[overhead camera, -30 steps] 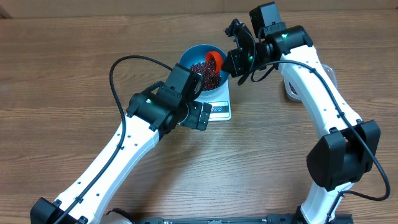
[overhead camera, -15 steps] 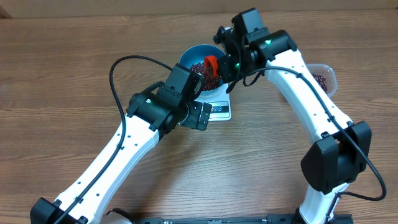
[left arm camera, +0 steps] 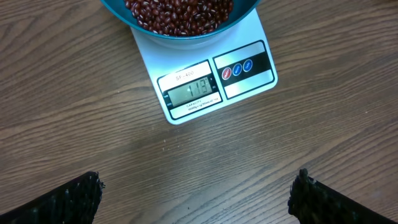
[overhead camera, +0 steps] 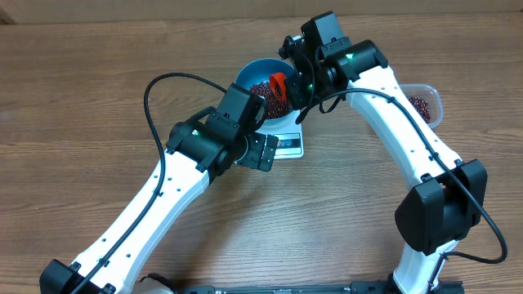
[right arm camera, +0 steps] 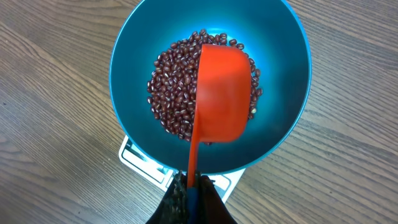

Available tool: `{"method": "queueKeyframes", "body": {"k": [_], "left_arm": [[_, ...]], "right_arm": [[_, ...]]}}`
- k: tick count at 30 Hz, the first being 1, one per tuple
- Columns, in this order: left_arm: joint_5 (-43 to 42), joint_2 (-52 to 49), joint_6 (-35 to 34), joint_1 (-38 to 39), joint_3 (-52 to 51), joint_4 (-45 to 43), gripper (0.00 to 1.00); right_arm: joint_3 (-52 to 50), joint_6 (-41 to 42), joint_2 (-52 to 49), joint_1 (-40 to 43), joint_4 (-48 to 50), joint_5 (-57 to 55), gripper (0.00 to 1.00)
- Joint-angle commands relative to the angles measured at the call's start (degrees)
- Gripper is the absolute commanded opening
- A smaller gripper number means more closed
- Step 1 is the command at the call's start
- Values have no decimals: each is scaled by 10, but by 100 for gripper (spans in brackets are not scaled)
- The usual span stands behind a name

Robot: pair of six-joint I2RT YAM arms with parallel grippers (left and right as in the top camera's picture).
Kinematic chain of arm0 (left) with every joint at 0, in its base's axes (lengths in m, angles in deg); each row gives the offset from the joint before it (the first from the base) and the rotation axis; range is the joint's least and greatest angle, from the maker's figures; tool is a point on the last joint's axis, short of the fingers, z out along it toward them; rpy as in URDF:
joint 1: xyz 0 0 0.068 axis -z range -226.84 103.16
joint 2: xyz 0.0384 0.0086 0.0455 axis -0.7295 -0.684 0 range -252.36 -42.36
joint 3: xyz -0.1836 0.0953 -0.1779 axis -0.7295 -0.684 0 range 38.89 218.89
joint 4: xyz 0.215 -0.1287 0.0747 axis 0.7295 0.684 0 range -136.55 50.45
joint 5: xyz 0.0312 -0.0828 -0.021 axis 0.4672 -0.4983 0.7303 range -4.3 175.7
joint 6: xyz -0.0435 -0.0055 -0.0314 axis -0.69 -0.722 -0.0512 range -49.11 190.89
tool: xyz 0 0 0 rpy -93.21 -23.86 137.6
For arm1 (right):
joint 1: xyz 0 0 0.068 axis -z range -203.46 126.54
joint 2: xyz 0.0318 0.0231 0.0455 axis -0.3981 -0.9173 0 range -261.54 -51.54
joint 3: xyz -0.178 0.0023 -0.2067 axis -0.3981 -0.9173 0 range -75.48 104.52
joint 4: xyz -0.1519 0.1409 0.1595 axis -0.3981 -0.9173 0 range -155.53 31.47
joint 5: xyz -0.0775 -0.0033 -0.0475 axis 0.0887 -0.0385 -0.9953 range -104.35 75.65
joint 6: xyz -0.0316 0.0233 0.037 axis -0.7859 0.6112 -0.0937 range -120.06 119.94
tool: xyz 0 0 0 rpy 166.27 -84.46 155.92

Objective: Scoop item into bowl and weigh 150g on scale
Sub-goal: 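Tip the scoop with the right gripper to pour beans into the bowl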

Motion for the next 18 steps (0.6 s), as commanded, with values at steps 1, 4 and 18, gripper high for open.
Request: {"method": "queueKeyframes", "body": {"k": [1,4,18], "left_arm": [[6,5,8,0,-3,-1,100],[6,5,8,0,-3,-1,99],[6,5,8,0,-3,-1,100]], "right_arm": [[19,-2,13,2,3,-4,4],[19,-2,13,2,3,-4,4],[19,-2,13,2,3,-15,4]]}}
